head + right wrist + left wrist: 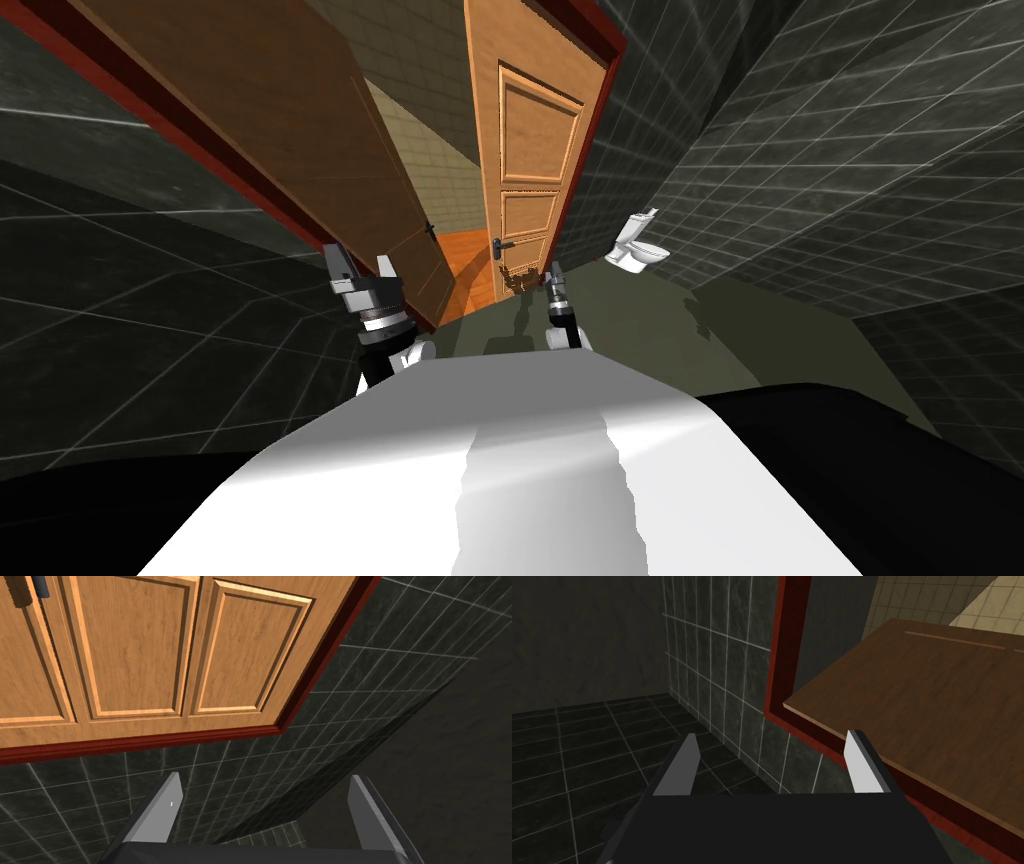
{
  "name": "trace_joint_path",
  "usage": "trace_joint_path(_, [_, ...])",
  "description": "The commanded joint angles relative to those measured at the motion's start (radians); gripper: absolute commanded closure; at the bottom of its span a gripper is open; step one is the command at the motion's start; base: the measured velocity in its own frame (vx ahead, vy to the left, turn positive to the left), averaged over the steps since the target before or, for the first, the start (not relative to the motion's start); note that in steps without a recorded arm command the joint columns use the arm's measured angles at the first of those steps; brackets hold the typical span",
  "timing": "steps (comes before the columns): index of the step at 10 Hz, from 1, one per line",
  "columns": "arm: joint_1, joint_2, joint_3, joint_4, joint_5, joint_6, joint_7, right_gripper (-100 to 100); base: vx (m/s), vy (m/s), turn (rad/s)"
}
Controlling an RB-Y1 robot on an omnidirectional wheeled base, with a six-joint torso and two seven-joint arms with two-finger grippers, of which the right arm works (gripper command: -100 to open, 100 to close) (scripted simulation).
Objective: Push the door open
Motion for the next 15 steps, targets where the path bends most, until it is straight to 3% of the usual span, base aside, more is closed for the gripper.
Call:
trace_joint_path(1, [-0.021, -0.004, 0.019, 0.03, -0.003, 0.005, -0.01, -100, 0.095, -0.011, -0.056])
trace_joint_path(15, [-0.2, -0.028, 0.191, 0.312, -0.034, 0.025, -0.091, -100, 0.103, -0.011, -0.064])
